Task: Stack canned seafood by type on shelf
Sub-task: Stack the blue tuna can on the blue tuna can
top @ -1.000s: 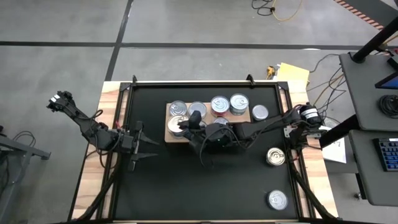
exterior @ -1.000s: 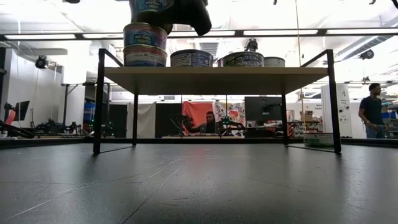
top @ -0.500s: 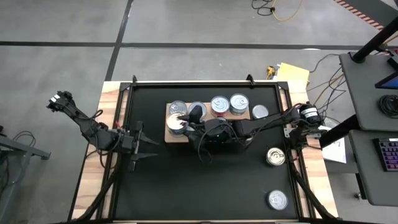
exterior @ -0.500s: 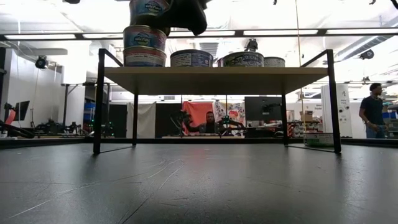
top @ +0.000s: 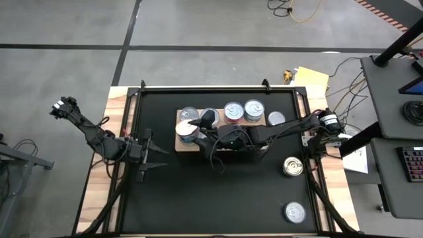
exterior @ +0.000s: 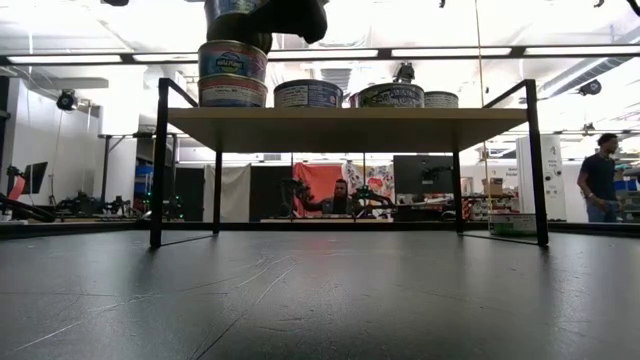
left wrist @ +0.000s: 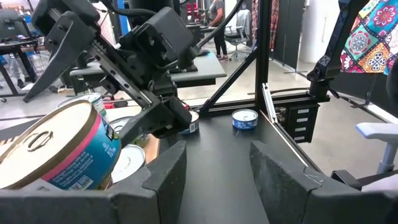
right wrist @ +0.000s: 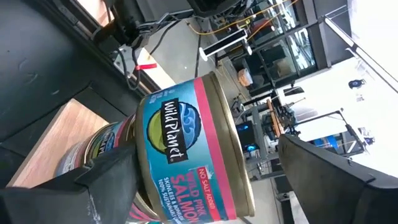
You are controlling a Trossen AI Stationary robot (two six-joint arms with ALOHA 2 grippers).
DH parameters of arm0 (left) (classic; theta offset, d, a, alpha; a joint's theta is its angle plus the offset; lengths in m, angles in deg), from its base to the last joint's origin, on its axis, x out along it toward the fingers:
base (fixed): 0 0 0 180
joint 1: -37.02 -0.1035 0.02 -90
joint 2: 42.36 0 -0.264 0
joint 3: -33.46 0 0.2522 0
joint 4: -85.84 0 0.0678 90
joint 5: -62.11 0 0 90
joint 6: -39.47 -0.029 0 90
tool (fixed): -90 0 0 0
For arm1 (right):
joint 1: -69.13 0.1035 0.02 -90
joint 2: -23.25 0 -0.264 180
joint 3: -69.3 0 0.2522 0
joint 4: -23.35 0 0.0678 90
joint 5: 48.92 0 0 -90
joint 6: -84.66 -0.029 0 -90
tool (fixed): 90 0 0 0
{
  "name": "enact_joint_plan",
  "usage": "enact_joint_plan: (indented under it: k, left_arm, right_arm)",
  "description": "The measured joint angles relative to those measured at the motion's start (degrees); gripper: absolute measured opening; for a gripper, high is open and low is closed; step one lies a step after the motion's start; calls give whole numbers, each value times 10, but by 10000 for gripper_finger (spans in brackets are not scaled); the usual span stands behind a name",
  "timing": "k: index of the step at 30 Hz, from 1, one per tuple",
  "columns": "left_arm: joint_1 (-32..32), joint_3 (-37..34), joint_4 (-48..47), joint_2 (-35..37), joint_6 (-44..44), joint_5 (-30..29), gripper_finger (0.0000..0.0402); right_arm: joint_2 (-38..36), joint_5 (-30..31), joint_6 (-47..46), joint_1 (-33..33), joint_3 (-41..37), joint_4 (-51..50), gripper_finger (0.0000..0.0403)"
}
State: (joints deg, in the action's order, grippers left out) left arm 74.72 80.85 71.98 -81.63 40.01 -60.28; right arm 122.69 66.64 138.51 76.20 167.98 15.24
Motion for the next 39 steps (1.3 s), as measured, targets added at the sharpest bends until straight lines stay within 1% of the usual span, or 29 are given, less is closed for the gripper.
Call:
enact_joint_plan:
  k: [7, 12, 17, 24, 33, 39]
  left_arm:
    - [0, 0, 0, 0, 0, 0, 162]
    - [0, 0, 0, 0, 0, 0, 162]
    - [0, 0, 0, 0, 0, 0, 162]
    - [0, 0, 0, 0, 0, 0, 162]
    - [0, 0, 0, 0, 0, 0, 162]
    - [0, 0, 0, 0, 0, 0, 162]
  right_arm:
    - [0, 0, -21, -5, 0, -7, 354]
    - [0, 0, -83, -12, 0, -11, 354]
    - [0, -1, -109, -17, 0, -30, 354]
    - [0, -3, -168, -17, 0, -38, 354]
    - [0, -6, -209, -17, 12, -49, 354]
    - [0, -14, -210, -17, 18, -66, 354]
